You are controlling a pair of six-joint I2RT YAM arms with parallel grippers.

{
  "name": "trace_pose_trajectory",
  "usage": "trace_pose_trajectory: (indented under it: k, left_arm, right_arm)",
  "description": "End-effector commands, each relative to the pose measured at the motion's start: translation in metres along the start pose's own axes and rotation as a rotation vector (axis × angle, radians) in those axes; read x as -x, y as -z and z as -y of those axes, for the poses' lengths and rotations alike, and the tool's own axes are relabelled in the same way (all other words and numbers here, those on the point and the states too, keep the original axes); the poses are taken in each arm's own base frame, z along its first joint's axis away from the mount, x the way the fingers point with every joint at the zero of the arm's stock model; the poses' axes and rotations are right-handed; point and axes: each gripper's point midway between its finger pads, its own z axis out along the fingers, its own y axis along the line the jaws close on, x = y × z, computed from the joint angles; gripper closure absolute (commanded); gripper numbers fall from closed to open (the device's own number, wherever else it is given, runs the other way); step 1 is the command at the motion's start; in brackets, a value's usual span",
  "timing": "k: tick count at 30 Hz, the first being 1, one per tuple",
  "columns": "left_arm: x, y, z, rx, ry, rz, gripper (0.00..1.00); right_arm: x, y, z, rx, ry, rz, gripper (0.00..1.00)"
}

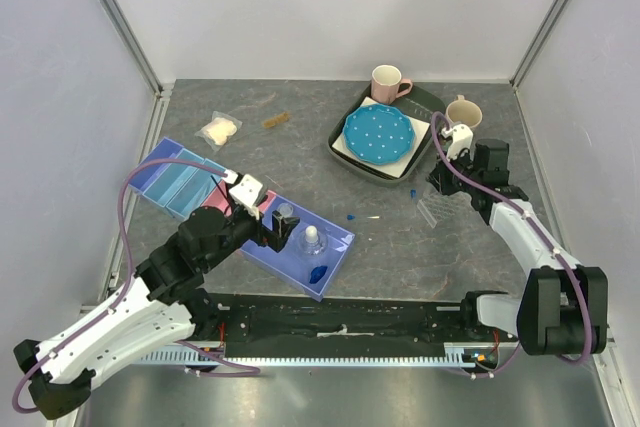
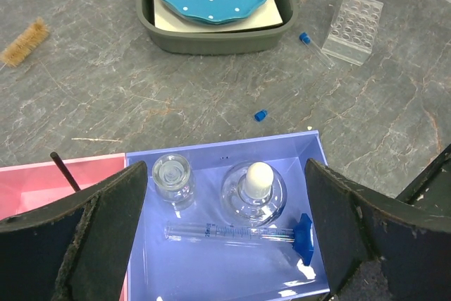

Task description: Organize the chemistry lab equipment

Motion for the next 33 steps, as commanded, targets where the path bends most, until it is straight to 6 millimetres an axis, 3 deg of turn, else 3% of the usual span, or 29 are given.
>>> trace_pose_trajectory:
  k: [1,11,33]
  left_arm:
    - [0.005,0.002,-0.008,0.032,-0.035,0.023,0.02]
    - [0.002,-0.001,-0.007,0.032,-0.036,0.009,0.02]
    - [0.004,0.0,-0.006,0.027,-0.035,0.016,0.02]
  right_arm:
    - [0.004,-0.007,0.005,-0.005,-0.009,0.029,0.87]
    - [-0.011,-0.009,0.014,-0.024,-0.031,-0.012,0.87]
    - [-0.019,-0.003,0.002,0.043,-0.014,-0.032,0.85]
